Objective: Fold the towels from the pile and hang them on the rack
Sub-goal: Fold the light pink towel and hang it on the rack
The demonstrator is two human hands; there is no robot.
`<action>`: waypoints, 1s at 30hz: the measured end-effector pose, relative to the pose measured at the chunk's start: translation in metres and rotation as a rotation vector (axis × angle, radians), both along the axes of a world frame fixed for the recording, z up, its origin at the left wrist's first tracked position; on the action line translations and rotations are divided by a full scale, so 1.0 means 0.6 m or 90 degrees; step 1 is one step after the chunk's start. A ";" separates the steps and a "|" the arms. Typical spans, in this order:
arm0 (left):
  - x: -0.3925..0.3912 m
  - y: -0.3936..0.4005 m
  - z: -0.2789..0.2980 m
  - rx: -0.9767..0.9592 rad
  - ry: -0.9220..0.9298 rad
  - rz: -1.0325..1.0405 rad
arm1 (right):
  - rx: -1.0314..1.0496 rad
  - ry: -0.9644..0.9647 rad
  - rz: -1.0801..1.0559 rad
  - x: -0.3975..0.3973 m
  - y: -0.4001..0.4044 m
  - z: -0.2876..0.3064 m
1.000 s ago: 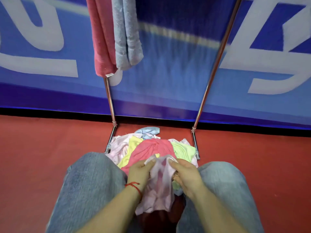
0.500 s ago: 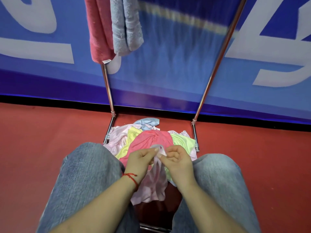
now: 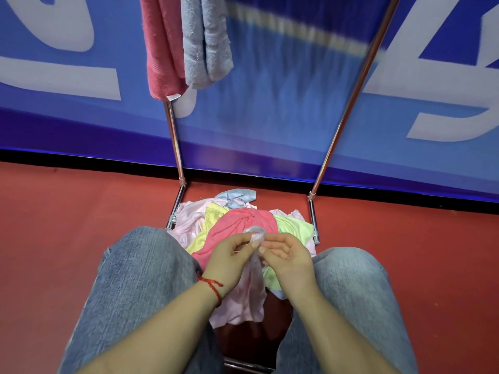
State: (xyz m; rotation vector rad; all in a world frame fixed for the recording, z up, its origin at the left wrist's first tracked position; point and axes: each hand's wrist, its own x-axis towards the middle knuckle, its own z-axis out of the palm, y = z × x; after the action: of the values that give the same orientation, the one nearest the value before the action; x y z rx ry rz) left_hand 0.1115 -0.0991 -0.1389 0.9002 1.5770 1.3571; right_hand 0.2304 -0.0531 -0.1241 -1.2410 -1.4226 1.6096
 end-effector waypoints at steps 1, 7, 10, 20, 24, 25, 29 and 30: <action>0.001 -0.001 -0.001 -0.002 0.045 -0.010 | 0.051 -0.057 -0.008 0.001 0.001 -0.002; 0.005 -0.007 -0.006 0.027 0.328 -0.064 | 0.279 -0.230 0.150 0.013 0.008 -0.006; 0.006 -0.010 -0.003 0.059 0.380 -0.082 | 0.306 -0.295 0.196 0.019 0.011 -0.008; -0.047 -0.005 0.025 0.057 0.310 0.228 | 0.290 -0.384 0.105 0.042 0.037 0.005; -0.050 -0.006 0.038 0.070 0.306 0.263 | 0.259 -0.277 0.053 0.036 0.033 0.016; -0.048 -0.007 0.040 0.071 0.310 0.267 | 0.254 -0.248 0.040 0.036 0.032 0.017; -0.048 -0.008 0.044 0.065 0.313 0.290 | 0.250 -0.173 0.044 0.037 0.032 0.029; -0.050 -0.007 0.045 0.066 0.311 0.295 | 0.268 -0.173 0.062 0.037 0.033 0.034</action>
State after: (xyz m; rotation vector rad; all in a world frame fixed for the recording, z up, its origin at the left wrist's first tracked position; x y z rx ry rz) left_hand 0.0815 -0.1033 -0.1122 1.0228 2.2079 1.6280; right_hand 0.2526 -0.0333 -0.1039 -1.1794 -1.8999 1.1432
